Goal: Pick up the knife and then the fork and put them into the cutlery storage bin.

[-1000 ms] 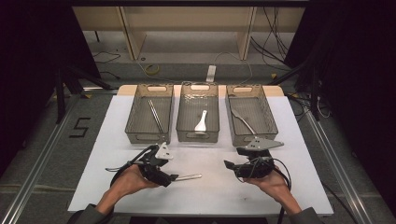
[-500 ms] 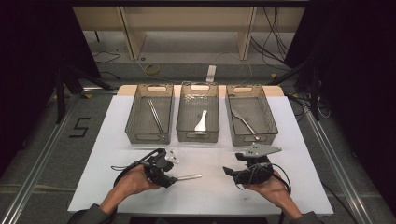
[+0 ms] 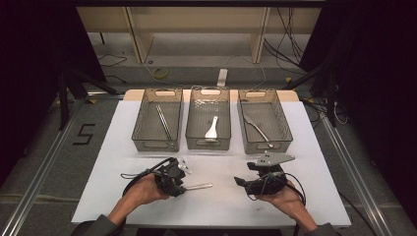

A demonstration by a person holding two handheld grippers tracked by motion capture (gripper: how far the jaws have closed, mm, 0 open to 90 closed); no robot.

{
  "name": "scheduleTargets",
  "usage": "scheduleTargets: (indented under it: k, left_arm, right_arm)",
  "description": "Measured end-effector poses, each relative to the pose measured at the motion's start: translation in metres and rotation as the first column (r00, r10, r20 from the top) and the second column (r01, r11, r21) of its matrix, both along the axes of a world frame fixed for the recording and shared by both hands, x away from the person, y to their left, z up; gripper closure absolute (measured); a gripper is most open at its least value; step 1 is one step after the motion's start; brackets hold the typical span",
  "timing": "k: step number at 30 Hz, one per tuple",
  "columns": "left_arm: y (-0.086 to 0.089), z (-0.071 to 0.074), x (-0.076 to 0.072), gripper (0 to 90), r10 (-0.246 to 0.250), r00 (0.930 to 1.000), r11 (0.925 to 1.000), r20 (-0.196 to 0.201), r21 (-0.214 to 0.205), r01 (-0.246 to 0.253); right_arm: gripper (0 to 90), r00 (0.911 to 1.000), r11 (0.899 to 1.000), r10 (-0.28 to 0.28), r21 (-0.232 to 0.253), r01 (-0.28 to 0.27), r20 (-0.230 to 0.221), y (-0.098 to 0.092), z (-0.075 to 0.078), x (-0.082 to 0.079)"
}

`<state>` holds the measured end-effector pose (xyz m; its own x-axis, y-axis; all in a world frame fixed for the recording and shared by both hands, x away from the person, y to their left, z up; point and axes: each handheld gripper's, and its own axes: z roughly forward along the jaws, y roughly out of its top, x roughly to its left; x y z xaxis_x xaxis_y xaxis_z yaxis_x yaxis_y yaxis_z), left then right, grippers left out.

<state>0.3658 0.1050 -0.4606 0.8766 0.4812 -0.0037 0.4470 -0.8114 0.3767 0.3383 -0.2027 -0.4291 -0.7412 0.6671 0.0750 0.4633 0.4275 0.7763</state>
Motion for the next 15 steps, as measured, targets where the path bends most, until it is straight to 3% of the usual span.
scheduleTargets:
  k: [15]
  left_arm:
    - [-0.0038, -0.0029, 0.0007, 74.8, -0.026, 0.9994, 0.9992, -0.022, 0.031, 0.026]
  right_arm:
    - [30.6, 0.9999, 1.000, 0.002, -0.003, -0.002, -0.012, 0.0006, -0.0010, 0.0004]
